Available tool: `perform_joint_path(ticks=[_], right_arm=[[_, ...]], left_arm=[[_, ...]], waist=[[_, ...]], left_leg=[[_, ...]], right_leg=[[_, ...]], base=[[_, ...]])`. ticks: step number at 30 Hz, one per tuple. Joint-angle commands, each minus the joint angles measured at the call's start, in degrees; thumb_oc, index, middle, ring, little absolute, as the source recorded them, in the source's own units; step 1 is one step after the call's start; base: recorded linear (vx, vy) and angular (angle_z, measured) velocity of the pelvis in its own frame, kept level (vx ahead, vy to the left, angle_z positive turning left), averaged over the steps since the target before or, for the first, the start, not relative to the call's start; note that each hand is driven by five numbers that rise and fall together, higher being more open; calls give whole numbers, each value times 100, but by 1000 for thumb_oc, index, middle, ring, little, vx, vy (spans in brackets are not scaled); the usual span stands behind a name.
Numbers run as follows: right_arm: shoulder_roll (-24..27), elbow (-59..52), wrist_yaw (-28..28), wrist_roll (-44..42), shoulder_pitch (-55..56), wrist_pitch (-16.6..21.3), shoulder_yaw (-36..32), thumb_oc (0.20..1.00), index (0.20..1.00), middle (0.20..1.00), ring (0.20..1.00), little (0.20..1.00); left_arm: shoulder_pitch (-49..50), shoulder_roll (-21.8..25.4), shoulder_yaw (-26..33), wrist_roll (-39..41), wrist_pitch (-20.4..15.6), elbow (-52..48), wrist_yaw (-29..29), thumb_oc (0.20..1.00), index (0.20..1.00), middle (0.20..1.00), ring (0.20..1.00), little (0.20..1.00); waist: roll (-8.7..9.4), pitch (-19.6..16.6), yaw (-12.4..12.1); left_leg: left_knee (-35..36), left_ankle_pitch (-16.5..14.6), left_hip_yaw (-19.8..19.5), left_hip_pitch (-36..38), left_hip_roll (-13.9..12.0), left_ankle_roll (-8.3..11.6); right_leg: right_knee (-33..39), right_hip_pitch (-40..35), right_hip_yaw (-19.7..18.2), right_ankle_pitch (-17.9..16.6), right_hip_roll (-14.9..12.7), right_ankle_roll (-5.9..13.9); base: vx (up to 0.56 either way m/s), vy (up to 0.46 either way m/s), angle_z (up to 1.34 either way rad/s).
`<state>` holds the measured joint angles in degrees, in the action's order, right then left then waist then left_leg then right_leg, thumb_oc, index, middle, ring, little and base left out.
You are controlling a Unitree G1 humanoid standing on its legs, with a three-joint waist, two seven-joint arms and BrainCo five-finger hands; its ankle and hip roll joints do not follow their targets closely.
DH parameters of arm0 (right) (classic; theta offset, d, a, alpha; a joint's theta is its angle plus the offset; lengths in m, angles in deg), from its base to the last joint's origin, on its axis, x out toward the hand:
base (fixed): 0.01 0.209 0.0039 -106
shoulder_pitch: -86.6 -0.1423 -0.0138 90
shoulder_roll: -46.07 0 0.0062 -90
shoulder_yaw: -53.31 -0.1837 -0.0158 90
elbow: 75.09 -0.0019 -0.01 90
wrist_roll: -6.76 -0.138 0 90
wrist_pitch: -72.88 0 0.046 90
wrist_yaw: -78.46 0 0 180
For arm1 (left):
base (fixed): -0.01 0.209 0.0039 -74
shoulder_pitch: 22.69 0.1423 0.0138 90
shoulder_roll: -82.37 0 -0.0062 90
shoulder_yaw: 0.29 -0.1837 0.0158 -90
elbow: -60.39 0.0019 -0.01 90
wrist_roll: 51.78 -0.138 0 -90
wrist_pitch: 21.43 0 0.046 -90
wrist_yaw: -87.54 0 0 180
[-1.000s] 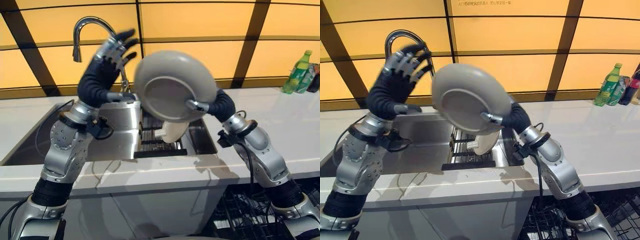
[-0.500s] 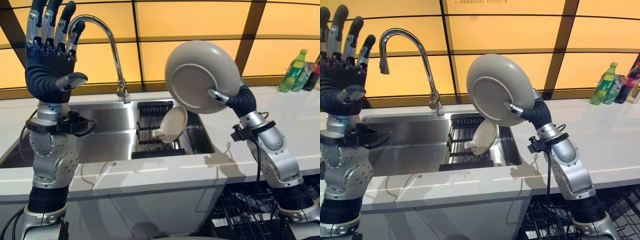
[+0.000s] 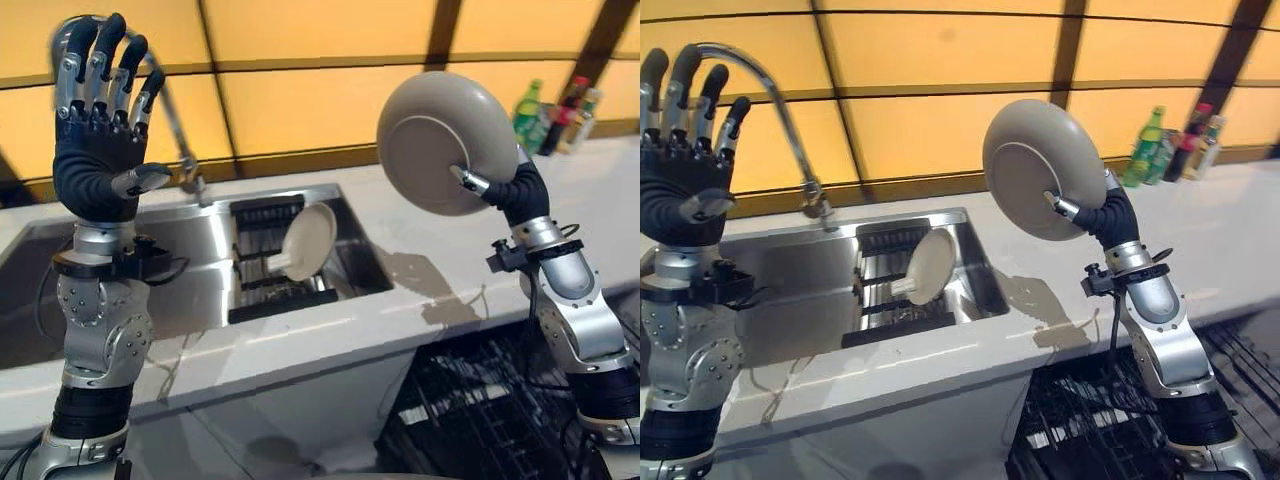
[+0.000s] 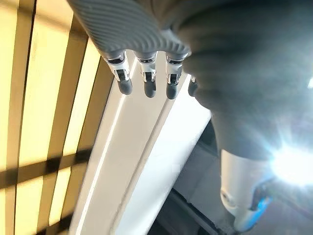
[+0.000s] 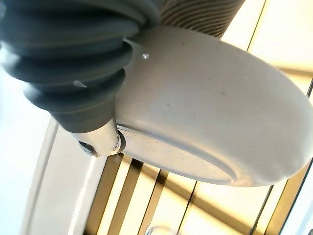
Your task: Pick up plates and place into dishwasher.
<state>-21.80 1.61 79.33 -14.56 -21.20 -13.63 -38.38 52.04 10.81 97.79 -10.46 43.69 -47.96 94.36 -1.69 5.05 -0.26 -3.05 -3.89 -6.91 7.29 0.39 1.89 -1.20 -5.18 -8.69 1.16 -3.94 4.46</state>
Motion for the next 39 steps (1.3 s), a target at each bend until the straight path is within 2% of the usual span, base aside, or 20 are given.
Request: perform_joint_path(ticks=[1,2,6,8,13,17,19,22,24,26,34,39], right_arm=[[116,-113,171,122,38,386,-629,200,200,200,200,200],[137,-129,174,67,246,411,-778,200,200,200,200,200],[55,6,15,5,493,480,-934,200,200,200,200,200],[-7,137,-117,-22,596,524,-962,200,200,200,200,200],[-22,263,-28,-17,780,576,-979,200,200,200,200,200],[-69,365,-39,22,907,597,-1016,200,200,200,200,200],[-108,459,-62,131,922,494,-990,200,200,200,200,200],[-186,622,-184,160,966,343,-959,200,200,200,200,200],[-182,678,-199,104,983,275,-943,200,200,200,200,200],[-200,781,-180,117,1055,103,-937,200,200,200,200,200],[-127,1230,-292,327,1455,-238,-1059,200,200,200,200,200],[-48,1822,-107,496,1396,-146,-974,200,200,200,200,200]], left_arm=[[-71,406,281,-37,-88,100,15,1000,1000,1000,1000,1000],[-41,484,324,-47,-15,144,-36,1000,1000,1000,1000,1000],[-61,690,389,-1,-34,402,-209,1000,1000,1000,1000,1000],[59,723,562,-5,-121,506,-180,1000,1000,1000,1000,1000],[184,717,681,-126,-137,502,-156,1000,1000,1000,1000,1000],[277,715,814,-286,-161,524,-225,1000,1000,1000,1000,1000],[299,772,936,-303,-101,562,-274,1000,1000,1000,1000,1000],[368,834,1069,-299,-15,583,-324,1000,1000,1000,1000,1000],[393,825,1105,-301,56,573,-325,1000,1000,1000,1000,1000],[419,711,1048,-485,200,529,-366,1000,1000,1000,1000,1000],[688,485,1045,-773,309,414,-433,1000,1000,1000,1000,1000],[678,475,1035,-803,154,441,-590,1000,1000,1000,1000,1000]], waist=[[302,-244,143],[278,-206,269],[262,-122,393],[264,-37,371],[218,-7,253],[227,-28,56],[262,-83,-72],[345,-143,-225],[351,-134,-243],[347,-97,-233],[261,23,-105],[130,199,-57]], left_leg=[[-359,-459,62,-51,271,-177],[-186,-463,109,48,268,-206],[196,-387,254,213,292,-275],[287,-333,456,238,261,-329],[223,-233,817,63,178,-476],[107,-175,933,-142,152,-530],[67,-132,952,-255,126,-494],[-2,-84,989,-388,53,-323],[-14,-64,998,-392,-16,-247],[-38,-37,1036,-402,-173,-81],[1,159,1067,-496,-439,201],[12,273,1054,-824,-486,299]], right_leg=[[110,197,73,-347,-211,129],[120,370,59,-483,-275,235],[259,670,103,-819,-374,417],[-40,866,432,-856,-439,492],[-1183,845,787,-409,-499,423],[-1618,733,1096,-237,-686,291],[-1501,560,1248,-110,-758,271],[-853,173,1431,66,-769,328],[-662,66,1461,135,-741,334],[-445,-40,1505,270,-671,292],[-89,-83,1567,185,-527,143],[49,271,1551,59,-498,96]], base=[[-72,251,-56],[-59,173,-52],[-106,156,-54],[-147,67,-91],[-116,21,-77],[-96,-74,-34],[-76,-178,-13],[-26,-203,-39],[0,-193,-25],[3,-222,-17],[12,-94,-9],[-121,-15,-4]])
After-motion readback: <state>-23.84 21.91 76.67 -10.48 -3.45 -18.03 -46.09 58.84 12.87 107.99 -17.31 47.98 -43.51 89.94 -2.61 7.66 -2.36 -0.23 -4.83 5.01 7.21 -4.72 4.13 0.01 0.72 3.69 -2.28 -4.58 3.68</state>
